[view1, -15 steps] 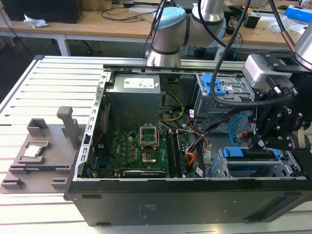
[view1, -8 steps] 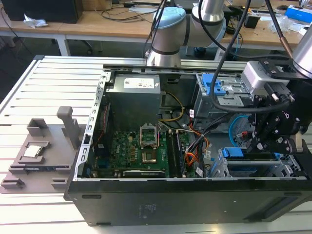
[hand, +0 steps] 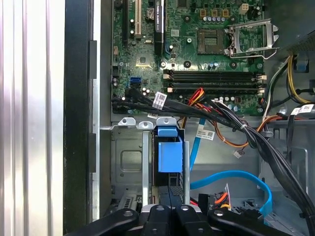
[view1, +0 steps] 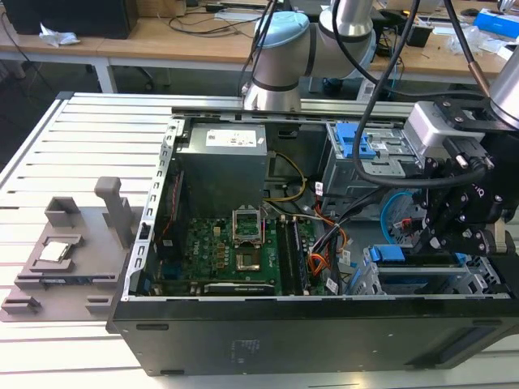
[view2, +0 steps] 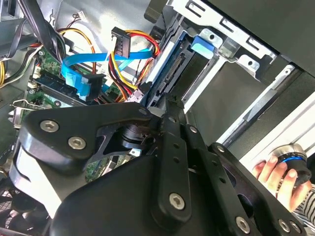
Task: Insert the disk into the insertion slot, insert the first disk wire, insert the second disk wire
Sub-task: 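Insert the disk into the insertion slot, then insert the first disk wire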
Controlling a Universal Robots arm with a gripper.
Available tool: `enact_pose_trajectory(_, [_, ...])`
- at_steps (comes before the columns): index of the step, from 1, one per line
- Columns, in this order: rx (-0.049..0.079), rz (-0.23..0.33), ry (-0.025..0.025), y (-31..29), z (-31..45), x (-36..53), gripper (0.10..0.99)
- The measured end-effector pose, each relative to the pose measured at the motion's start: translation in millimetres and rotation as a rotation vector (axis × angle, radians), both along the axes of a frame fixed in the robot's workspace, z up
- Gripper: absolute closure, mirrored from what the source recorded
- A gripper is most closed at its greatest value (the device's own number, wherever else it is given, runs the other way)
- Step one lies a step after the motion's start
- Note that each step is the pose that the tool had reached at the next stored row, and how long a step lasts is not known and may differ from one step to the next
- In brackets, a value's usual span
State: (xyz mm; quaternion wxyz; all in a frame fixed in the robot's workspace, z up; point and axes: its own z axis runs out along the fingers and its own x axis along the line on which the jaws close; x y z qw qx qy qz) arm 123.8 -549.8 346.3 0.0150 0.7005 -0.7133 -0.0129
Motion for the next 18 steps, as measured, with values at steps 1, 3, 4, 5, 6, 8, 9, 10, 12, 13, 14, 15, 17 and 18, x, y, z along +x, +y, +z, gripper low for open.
enact_pose_trajectory(1, [0.000, 0.000, 0.0000, 0.0, 0.0, 0.0, 0.980])
enact_pose_trajectory(3, [0.000, 0.000, 0.0000, 0.0, 0.0, 0.1, 0.980])
enact_pose_trajectory(4, [0.000, 0.000, 0.0000, 0.0, 0.0, 0.1, 0.980])
enact_pose_trajectory(5, [0.000, 0.000, 0.0000, 0.0, 0.0, 0.1, 0.980])
enact_pose_trajectory(6, [0.000, 0.000, 0.0000, -0.1, 0.4, 0.1, 0.980])
enact_pose_trajectory(8, [0.000, 0.000, 0.0000, 0.0, 2.4, 0.1, 0.980])
enact_pose_trajectory(9, [0.000, 0.000, 0.0000, 0.0, 3.4, 0.1, 0.980])
enact_pose_trajectory(10, [0.000, 0.000, -0.0001, 0.0, 4.8, 0.1, 0.980])
enact_pose_trajectory(12, [0.000, 0.000, 0.0000, 0.2, 8.7, 0.1, 0.980])
enact_pose_trajectory(13, [0.000, 0.000, 0.0000, 0.3, 11.2, 0.1, 0.980])
enact_pose_trajectory(14, [0.000, 0.000, 0.0000, 0.3, 13.1, 0.1, 0.980])
enact_pose_trajectory(15, [-0.001, 0.000, 0.0000, 0.5, 16.6, 0.1, 0.980])
enact_pose_trajectory(17, [-0.002, 0.000, 0.0000, 1.0, 25.0, 0.1, 0.980])
enact_pose_trajectory(18, [-0.002, 0.000, 0.0000, 1.0, 25.0, 0.1, 0.980])
